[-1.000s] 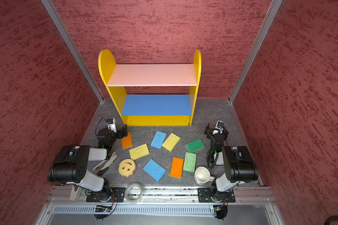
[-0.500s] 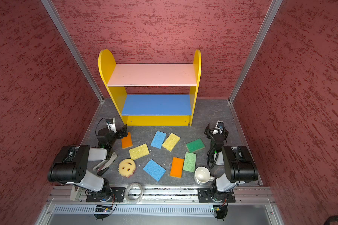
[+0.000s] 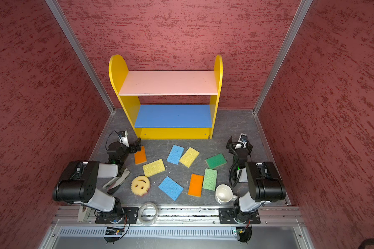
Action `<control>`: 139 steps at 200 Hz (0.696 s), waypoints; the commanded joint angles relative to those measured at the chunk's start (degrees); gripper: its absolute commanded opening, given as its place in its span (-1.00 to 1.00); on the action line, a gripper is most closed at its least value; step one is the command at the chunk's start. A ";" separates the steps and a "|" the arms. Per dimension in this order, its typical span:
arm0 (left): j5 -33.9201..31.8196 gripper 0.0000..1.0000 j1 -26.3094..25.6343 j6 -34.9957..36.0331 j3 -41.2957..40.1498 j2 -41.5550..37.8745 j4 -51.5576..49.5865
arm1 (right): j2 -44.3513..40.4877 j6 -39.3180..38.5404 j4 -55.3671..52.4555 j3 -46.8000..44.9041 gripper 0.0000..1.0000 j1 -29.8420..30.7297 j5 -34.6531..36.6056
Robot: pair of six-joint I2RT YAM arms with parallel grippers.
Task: Arrange cleaning sponges on a shelf
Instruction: Pick up the cleaning sponge at the center of the table.
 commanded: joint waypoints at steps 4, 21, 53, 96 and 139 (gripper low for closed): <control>0.40 0.99 0.31 0.43 0.65 -0.73 0.28 | -0.65 0.57 0.96 -0.27 0.98 0.08 -0.73; -1.24 0.99 0.19 -0.08 2.26 -3.40 -4.72 | -2.18 0.51 3.38 -2.11 0.98 0.11 0.18; -4.95 0.99 -1.42 -0.42 9.17 -12.01 -23.57 | -15.58 2.02 -10.61 -1.12 0.98 0.55 3.87; -19.79 0.99 -1.35 -22.56 17.06 -20.21 -43.18 | -35.42 9.06 -31.46 2.95 0.98 1.45 11.47; -8.13 0.99 0.78 -30.49 16.66 -29.07 -46.74 | -44.23 13.51 -57.19 13.61 0.98 1.63 8.35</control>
